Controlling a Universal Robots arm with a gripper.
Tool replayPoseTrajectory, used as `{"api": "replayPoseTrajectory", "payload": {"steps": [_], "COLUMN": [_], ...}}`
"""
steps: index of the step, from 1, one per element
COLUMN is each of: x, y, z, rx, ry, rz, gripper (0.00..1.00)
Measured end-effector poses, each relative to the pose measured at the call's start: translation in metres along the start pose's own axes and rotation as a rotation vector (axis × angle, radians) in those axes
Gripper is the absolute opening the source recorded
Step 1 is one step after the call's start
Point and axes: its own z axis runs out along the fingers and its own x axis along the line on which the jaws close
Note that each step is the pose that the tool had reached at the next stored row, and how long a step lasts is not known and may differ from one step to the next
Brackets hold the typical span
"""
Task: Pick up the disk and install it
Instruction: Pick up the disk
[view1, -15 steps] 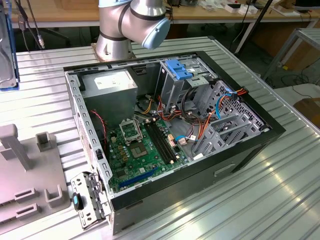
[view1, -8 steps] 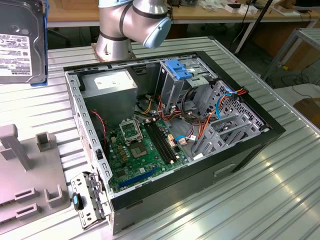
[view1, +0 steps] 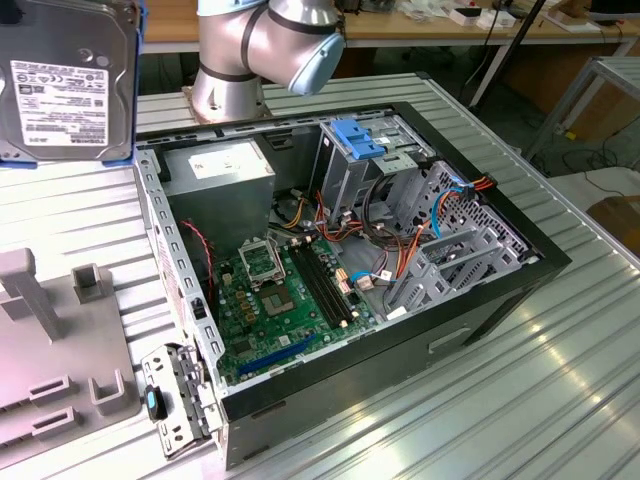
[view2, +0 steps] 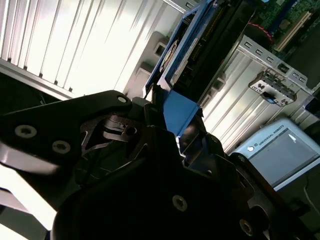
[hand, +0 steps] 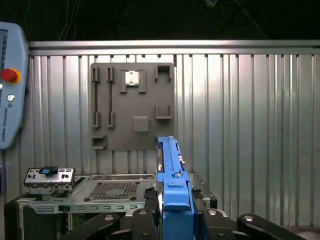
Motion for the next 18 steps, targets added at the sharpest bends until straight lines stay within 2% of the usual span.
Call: {"api": "replayPoseTrajectory", "payload": {"steps": [2,5,9,11,16,18], "x": [-0.0002,-0.0007,-0.0011,-0.0014,-0.0018,-0.0019], "y": [-0.0113,-0.0368,-0.0589,-0.0734,-0.0985,-0.1063], "z": [0.0004,0.0011,0.0017,0.0021,0.0028,0.003], "rx": [0.0,-0.0001,-0.0002,-0.0006,-0.0007,-0.0009], "ry": [-0.0001,-0.0001,-0.0001,0.0,0.0,0.0], "rz": [0.0,0.0,0.0,0.0,0.0,0.0], "gripper": [0.37,0.37,0.37,0.37,0.37,0.37]}}
